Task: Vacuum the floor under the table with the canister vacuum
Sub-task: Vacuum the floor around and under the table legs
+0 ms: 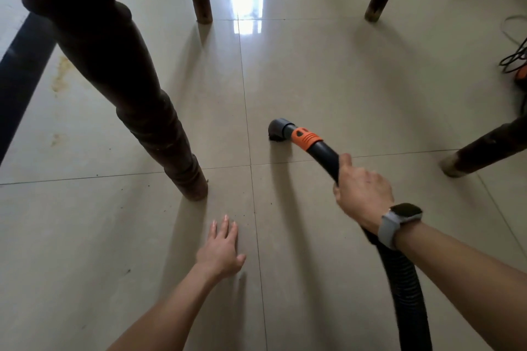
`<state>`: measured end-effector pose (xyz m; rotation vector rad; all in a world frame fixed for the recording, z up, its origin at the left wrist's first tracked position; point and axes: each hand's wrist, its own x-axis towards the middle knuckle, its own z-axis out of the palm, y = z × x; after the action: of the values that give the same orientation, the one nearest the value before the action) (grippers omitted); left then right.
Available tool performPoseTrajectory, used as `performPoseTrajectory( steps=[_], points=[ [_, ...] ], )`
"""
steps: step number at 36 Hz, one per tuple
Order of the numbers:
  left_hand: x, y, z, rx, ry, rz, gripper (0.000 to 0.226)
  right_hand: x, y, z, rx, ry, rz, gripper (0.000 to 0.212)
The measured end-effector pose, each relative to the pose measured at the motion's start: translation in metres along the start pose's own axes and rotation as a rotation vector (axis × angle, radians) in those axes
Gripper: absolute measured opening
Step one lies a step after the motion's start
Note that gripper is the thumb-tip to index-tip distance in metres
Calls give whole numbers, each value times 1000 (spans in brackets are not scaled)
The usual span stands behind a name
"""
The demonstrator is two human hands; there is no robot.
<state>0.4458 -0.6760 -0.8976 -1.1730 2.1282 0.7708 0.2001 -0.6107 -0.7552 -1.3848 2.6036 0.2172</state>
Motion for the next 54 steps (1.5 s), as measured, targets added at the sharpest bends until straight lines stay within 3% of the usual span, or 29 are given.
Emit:
performPoseTrajectory(
  steps=[5, 10, 15, 20, 26, 30, 36, 41, 46, 51, 54],
  points=[
    [0, -2, 1, 5, -2, 11, 81, 11, 15, -8, 4, 66, 98, 32],
    [0, 1, 2, 12, 0, -5, 82, -7, -8, 3, 1, -13, -84, 37],
    [-2, 1, 1, 9, -2, 0, 81, 10, -4, -3, 48, 41, 31, 33],
    [-2, 1, -1, -1, -5, -3, 81, 3, -24, 3, 30, -3, -93, 34],
    [-3, -1, -2, -4, -2, 10, 81, 19, -12, -10, 7, 57, 10, 32],
    [-4, 0, -1, 9, -1, 0, 81, 4, -20, -1, -6, 17, -117, 37],
    [-4, 0, -2, 17, -11, 1, 81, 20, -13, -7, -16, 60, 3, 33],
    [-5, 2, -2, 28, -10, -5, 81, 6, -28, 2, -48, 11, -113, 38],
    [-5, 0, -3, 19, -16, 4, 81, 22, -18, -8, 20, 58, 43, 31],
    [-6, 2, -2, 12, -7, -11, 81, -1, -40, 7, -24, -4, -96, 39],
    [-6, 2, -3, 13, -8, -11, 82, 9, -27, 1, -11, 21, -55, 34]
  ],
)
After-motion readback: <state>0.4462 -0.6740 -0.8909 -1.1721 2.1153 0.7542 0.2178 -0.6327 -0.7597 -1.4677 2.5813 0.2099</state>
